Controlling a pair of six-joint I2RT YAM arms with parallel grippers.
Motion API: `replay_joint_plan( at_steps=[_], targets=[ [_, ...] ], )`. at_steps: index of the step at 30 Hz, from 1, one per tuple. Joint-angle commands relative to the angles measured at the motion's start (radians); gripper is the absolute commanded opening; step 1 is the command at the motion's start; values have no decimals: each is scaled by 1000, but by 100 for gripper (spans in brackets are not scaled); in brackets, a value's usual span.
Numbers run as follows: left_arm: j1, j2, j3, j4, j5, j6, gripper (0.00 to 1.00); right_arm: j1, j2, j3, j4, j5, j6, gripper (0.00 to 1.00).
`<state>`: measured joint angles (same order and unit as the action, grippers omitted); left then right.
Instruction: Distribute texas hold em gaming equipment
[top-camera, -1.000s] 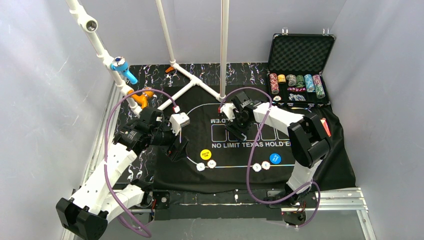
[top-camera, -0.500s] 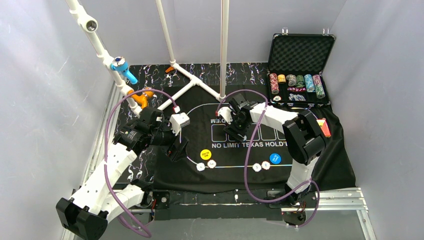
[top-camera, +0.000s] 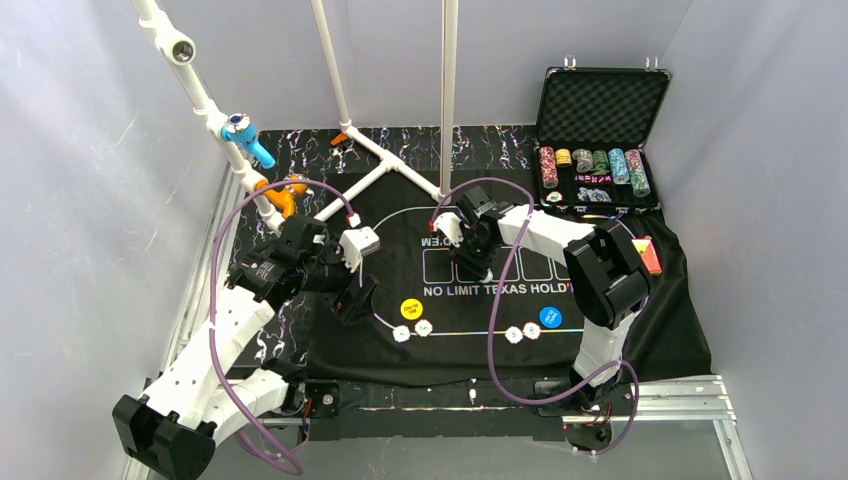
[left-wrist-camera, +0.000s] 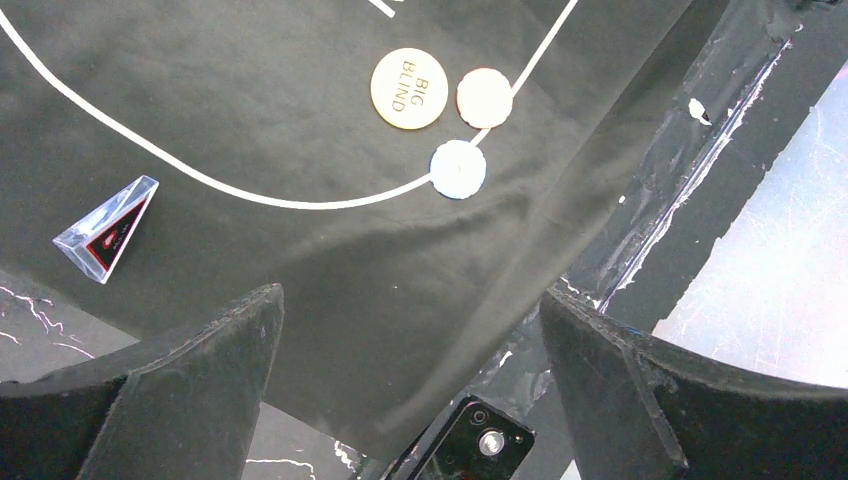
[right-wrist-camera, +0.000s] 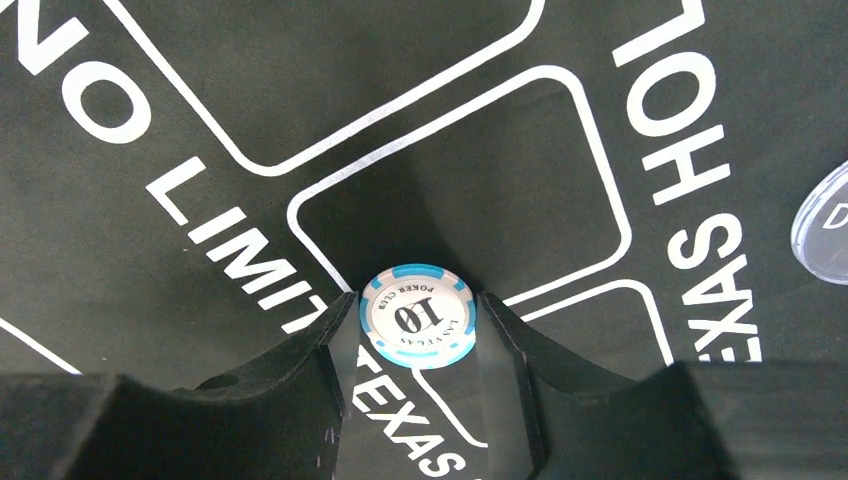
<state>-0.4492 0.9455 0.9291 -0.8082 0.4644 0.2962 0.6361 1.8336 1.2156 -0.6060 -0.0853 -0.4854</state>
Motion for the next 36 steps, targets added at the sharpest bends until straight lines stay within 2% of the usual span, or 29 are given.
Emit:
replay_joint_plan(
  at_steps=[1, 9, 24, 31, 36],
  targets=[
    [-3, -11, -1, -8, 29, 13, 99, 6, -40, 62, -36, -23, 9, 38],
    [-3, -21, -1, -10, 23, 10, 99, 6, -134, 94, -125, -35, 7, 35],
    [-4, -13, 5, -13, 35, 9, 99, -14, -405, -207, -249, 29, -49, 33],
    [-3, -13, 7, -14, 34, 8, 99, -21, -366, -199, -295, -4, -80, 31],
    [-3, -13, 6, -15, 34, 8, 99, 40, -337, -201, -275, -64, -75, 32]
  ],
)
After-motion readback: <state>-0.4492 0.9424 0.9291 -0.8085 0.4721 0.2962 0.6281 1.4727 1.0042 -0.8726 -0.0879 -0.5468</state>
